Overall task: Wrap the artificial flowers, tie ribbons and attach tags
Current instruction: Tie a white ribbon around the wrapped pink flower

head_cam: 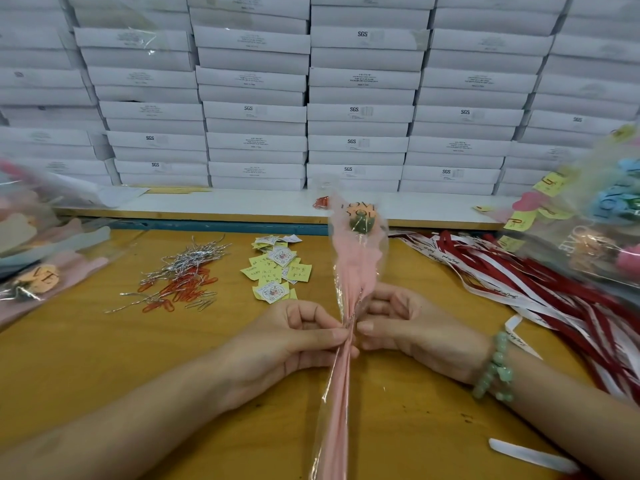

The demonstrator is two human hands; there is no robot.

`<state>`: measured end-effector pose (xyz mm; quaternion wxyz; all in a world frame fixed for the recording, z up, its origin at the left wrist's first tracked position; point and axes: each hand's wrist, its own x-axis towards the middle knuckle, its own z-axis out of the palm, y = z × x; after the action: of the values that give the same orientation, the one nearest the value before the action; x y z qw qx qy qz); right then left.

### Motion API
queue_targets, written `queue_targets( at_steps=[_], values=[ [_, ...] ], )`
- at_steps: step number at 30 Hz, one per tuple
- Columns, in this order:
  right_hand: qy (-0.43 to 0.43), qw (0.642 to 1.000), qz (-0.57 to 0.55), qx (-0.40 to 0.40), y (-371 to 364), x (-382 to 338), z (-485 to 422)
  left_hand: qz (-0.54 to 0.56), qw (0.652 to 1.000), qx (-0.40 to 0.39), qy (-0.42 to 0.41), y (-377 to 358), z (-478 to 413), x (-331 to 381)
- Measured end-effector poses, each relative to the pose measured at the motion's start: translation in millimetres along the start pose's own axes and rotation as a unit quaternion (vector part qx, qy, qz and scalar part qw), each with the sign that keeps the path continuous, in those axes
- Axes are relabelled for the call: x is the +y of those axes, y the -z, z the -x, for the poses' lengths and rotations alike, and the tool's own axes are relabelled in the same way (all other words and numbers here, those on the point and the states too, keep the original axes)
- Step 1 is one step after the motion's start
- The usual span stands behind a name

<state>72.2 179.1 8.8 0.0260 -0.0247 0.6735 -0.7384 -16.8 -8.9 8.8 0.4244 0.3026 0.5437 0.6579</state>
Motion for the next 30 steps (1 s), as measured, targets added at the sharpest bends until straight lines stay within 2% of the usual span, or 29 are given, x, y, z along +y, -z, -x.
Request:
queue_targets(
  at_steps=[4, 6, 10, 15, 19, 22, 26, 30],
  values=[
    [-0.016, 0.997, -0.06, 0.047, -4.6, -3.6, -1.2, 0.003, 1.0, 0.022, -0.021, 0.6, -0.8, -3.2],
    [-0.028, 0.997, -0.004, 0.078, -9.4, -4.4, -0.7, 0.002, 0.999, 0.026, -0.026, -0.3, -0.2, -4.2],
    [-0.011, 0.989, 0.115, 0.092, -20.1, -4.6, 1.4, -0.011, 0.999, 0.031, -0.034, -2.1, 1.4, -4.1],
    [0.001, 0.987, 0.097, 0.129, -22.5, -6.4, 0.4, -0.04, 0.998, 0.044, -0.039, -5.6, 2.5, -4.9],
    [-0.002, 0.991, 0.064, 0.115, -18.9, -4.7, 1.0, -0.046, 0.997, 0.051, -0.041, -5.3, 2.0, -5.7],
    [0.001, 0.997, 0.023, 0.073, -10.3, -3.8, 3.0, -0.037, 0.997, 0.047, -0.05, -4.6, 1.3, -6.5],
    [-0.004, 0.999, 0.044, -0.008, -6.6, -4.1, 4.1, -0.002, 0.997, 0.045, -0.058, -1.0, -0.1, -8.2],
    [0.001, 0.998, 0.049, -0.028, -4.7, -1.9, 3.8, 0.015, 0.997, 0.043, -0.058, 1.0, -0.5, -8.8]
  ],
)
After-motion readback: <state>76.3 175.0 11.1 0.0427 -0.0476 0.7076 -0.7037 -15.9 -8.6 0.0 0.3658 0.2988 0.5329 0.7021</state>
